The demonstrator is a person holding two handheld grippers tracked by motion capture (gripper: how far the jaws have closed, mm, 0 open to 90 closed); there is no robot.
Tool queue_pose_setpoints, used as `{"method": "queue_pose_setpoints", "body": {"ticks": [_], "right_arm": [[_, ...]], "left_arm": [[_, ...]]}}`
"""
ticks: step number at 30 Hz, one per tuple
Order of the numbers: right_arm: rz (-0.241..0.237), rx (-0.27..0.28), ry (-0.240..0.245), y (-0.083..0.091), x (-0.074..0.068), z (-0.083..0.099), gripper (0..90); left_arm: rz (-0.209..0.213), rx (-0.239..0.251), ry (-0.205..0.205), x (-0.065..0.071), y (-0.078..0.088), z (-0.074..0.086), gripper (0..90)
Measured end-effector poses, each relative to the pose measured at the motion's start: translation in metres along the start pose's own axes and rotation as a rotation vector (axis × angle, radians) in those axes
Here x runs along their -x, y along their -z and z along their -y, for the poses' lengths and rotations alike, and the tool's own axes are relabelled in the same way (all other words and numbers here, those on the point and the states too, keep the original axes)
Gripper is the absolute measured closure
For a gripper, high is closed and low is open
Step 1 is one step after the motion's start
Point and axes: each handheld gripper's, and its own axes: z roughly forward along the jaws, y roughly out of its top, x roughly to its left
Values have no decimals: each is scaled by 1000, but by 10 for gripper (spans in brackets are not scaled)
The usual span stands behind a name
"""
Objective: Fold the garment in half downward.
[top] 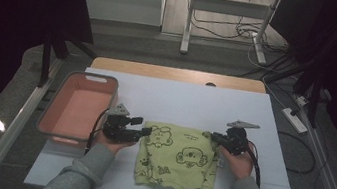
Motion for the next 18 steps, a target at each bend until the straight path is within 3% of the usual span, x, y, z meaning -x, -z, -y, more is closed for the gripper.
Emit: {"method": "queue_pose_setpoints", "body": {"ticks": [18], "right_arm": [[28, 31, -26, 7, 13, -3, 827]], "left_arm": [[1, -2, -5, 1, 0, 0, 364]]}}
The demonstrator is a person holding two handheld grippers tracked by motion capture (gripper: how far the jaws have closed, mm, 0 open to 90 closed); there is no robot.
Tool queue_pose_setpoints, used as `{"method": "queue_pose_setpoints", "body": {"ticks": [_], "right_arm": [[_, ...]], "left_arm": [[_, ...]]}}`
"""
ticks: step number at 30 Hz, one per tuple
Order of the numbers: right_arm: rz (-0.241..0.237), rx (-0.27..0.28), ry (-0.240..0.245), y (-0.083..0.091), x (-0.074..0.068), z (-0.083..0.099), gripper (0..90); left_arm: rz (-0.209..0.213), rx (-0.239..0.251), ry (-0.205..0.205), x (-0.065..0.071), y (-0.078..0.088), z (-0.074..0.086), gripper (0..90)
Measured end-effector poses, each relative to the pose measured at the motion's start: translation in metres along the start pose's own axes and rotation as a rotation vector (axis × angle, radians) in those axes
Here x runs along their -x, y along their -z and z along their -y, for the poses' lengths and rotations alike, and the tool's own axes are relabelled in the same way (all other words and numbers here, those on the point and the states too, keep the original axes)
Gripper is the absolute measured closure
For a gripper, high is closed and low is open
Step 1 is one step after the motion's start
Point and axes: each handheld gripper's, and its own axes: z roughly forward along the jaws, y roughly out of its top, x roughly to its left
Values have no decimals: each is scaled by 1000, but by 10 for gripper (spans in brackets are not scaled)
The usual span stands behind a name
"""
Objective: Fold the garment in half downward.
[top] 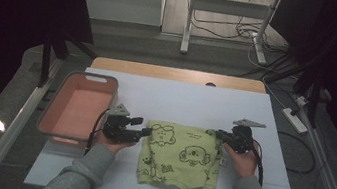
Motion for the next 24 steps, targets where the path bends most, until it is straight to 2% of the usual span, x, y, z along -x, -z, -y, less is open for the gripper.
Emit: {"method": "queue_pose_setpoints", "body": {"ticks": [11, 20, 24], "right_arm": [[32, 18, -31, 4, 19, -2, 832], [35, 13, -39, 2, 23, -2, 833], [45, 6, -48, -1, 30, -1, 833]], "left_arm": [[0, -5, 0, 1, -1, 0, 362], [-1, -4, 0, 1, -1, 0, 362], [0, -8, -2, 1, -1, 0, 362]]}}
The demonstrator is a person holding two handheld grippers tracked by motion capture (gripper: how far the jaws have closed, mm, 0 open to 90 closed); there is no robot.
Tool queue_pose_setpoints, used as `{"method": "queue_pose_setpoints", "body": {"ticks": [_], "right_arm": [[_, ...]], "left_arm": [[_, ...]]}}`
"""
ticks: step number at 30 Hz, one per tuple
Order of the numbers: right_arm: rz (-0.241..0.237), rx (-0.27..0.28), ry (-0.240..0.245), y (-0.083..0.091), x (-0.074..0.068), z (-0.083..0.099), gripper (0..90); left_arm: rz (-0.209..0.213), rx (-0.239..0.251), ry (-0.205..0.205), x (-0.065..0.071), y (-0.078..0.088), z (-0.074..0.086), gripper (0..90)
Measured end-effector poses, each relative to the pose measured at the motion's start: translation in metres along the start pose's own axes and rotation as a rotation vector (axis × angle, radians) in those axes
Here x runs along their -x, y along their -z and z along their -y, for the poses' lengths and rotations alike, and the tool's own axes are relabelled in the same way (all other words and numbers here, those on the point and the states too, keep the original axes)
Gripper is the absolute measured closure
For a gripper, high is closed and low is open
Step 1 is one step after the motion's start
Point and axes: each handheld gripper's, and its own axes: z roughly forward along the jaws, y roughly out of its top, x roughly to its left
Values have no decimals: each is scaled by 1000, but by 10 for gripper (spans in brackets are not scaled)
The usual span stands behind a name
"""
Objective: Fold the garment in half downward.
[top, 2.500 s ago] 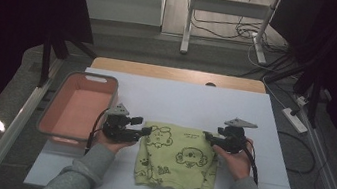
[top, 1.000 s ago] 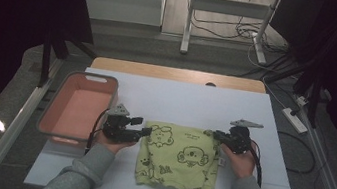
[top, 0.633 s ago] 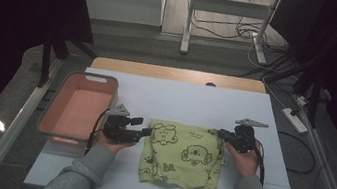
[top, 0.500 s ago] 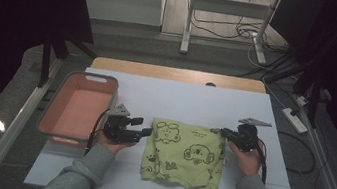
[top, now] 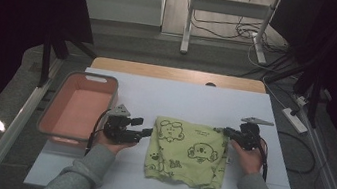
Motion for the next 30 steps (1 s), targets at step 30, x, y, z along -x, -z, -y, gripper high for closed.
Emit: {"method": "queue_pose_setpoints", "body": {"ticks": [30], "right_arm": [[42, 3, -56, -21, 22, -13, 832]], "left_arm": [[5, -9, -2, 0, -2, 1, 361]]}}
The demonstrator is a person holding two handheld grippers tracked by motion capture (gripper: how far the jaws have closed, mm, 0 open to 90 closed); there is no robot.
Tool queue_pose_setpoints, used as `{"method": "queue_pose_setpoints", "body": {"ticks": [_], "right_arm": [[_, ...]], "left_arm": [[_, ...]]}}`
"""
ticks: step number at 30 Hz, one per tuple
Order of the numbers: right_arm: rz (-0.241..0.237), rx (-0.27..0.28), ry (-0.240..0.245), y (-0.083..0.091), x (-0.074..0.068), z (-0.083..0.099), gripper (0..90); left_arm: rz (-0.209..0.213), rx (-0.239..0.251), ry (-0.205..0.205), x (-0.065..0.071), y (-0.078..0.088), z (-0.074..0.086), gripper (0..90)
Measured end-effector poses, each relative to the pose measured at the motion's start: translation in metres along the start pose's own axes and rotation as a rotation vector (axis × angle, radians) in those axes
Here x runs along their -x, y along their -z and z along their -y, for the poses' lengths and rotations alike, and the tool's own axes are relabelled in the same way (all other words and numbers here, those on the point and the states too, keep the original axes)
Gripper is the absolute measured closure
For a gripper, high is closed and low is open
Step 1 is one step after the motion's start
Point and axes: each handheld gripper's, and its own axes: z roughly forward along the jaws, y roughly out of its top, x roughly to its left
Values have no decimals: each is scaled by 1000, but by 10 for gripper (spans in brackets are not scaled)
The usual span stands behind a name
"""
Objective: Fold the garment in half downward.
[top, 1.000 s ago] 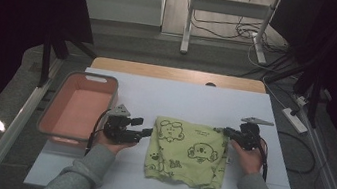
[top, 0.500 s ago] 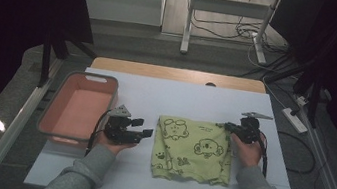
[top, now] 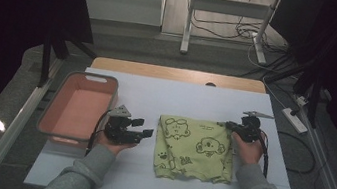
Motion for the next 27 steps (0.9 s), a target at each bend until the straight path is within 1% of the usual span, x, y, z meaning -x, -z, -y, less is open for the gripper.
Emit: {"method": "queue_pose_setpoints", "body": {"ticks": [5, 9, 13, 14, 15, 16, 19, 20, 22, 23, 25, 26, 27], "right_arm": [[5, -2, -20, 3, 3, 1, 833], [12, 2, -26, 6, 4, 2, 832], [7, 7, -29, 7, 4, 2, 831], [5, 8, -25, 7, 4, 2, 828], [0, 23, -23, 8, 3, 2, 777], [0, 23, -23, 8, 3, 2, 777], [32, 75, 2, 13, -4, -1, 607], [26, 107, 7, 18, -9, -5, 551], [0, 124, 24, 23, -17, -7, 524], [0, 124, 24, 23, -17, -7, 524], [-31, 128, 48, 26, -26, -7, 505], [-46, 128, 64, 28, -31, -7, 501], [-78, 128, 95, 33, -41, -7, 492]], "left_arm": [[0, 2, 3, -1, 0, 0, 361], [0, 1, 0, 0, 0, 0, 361], [0, 0, 0, 0, 0, 0, 361], [-1, 1, -1, 0, 0, 0, 361], [-1, 0, 1, 0, -1, 0, 361], [-1, 0, 1, 0, -1, 0, 361], [-1, -2, -1, -1, -2, 0, 361], [-1, -3, -1, 0, -2, 0, 361], [-1, -4, -1, 0, -3, 0, 361], [-1, -4, -2, 0, -3, 0, 361], [-2, -4, -2, 0, -3, 0, 361], [-2, -4, -2, 0, -3, 0, 361], [-3, -2, -3, 0, -2, 0, 361]]}}
